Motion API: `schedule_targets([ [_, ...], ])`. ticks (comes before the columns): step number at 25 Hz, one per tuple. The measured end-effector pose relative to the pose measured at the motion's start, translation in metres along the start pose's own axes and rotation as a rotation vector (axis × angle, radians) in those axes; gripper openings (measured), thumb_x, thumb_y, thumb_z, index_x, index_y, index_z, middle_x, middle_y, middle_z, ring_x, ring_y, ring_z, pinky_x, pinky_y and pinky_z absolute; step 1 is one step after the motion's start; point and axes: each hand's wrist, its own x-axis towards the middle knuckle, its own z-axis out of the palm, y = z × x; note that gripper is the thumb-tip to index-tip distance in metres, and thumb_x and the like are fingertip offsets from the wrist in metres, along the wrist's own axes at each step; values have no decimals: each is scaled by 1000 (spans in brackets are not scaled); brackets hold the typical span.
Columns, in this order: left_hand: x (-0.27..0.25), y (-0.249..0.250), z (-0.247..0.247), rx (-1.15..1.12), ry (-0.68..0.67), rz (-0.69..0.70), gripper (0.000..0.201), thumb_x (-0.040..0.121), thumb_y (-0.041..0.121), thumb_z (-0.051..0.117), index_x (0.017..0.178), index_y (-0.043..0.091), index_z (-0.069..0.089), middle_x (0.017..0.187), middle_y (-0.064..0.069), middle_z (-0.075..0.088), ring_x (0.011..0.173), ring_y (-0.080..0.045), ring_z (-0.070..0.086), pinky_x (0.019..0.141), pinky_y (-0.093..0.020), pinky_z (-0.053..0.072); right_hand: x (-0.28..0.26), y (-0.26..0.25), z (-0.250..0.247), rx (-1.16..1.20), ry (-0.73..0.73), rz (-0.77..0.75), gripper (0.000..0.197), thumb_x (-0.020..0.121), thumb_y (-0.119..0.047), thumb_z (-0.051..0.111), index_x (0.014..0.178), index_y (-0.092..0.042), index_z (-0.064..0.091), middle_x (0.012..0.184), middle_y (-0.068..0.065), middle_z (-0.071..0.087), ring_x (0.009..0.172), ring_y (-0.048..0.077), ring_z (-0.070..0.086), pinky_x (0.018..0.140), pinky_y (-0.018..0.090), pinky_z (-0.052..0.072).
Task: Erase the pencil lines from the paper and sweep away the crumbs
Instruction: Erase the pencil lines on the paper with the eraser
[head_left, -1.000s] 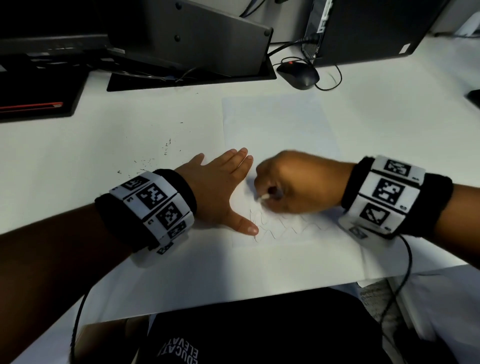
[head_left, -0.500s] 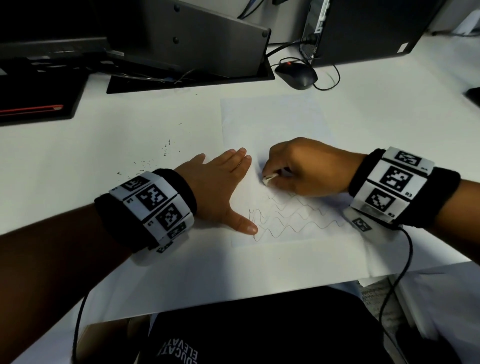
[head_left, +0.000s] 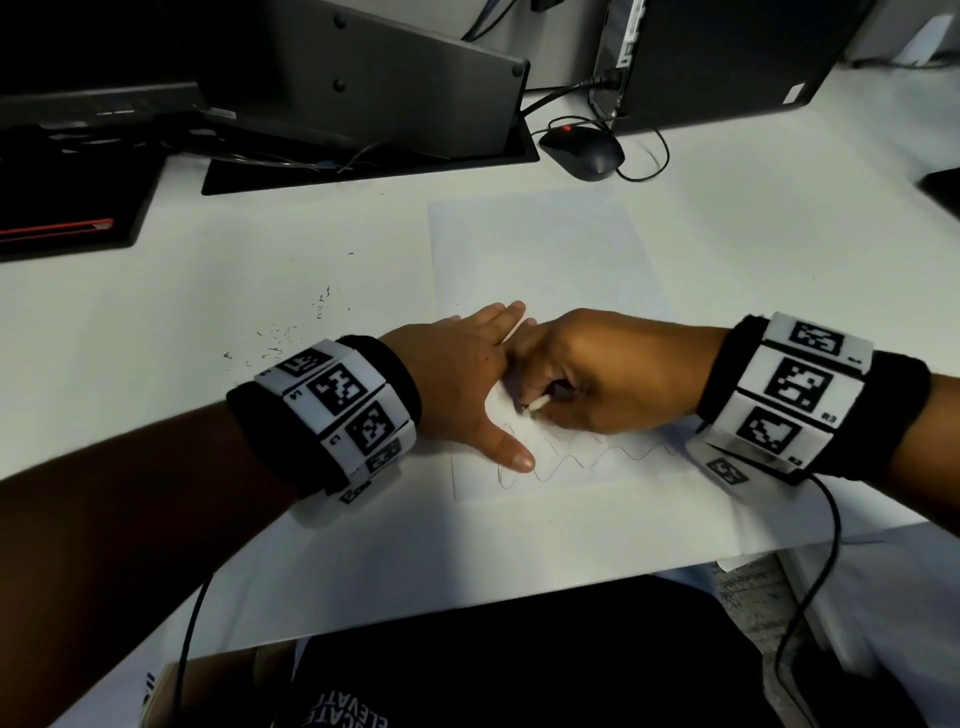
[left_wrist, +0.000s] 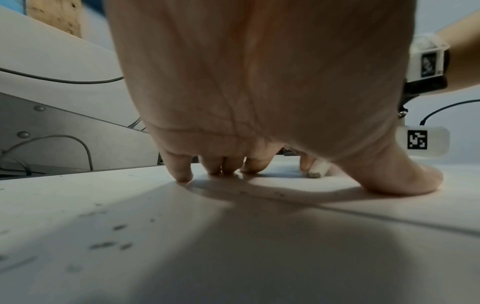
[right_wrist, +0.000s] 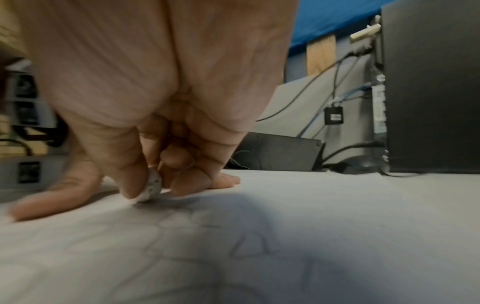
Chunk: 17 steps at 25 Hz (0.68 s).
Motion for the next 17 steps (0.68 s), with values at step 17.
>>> schedule_targets([
  [17, -5, 8, -4, 62, -5, -47, 129, 67, 84, 59, 159, 22, -8, 165, 0, -16, 152, -14, -9, 122, -35, 7, -6, 4, -7, 20, 78, 117, 13, 79, -12, 71, 90, -17, 74, 77, -18, 54, 64, -6, 51, 62, 7, 34],
])
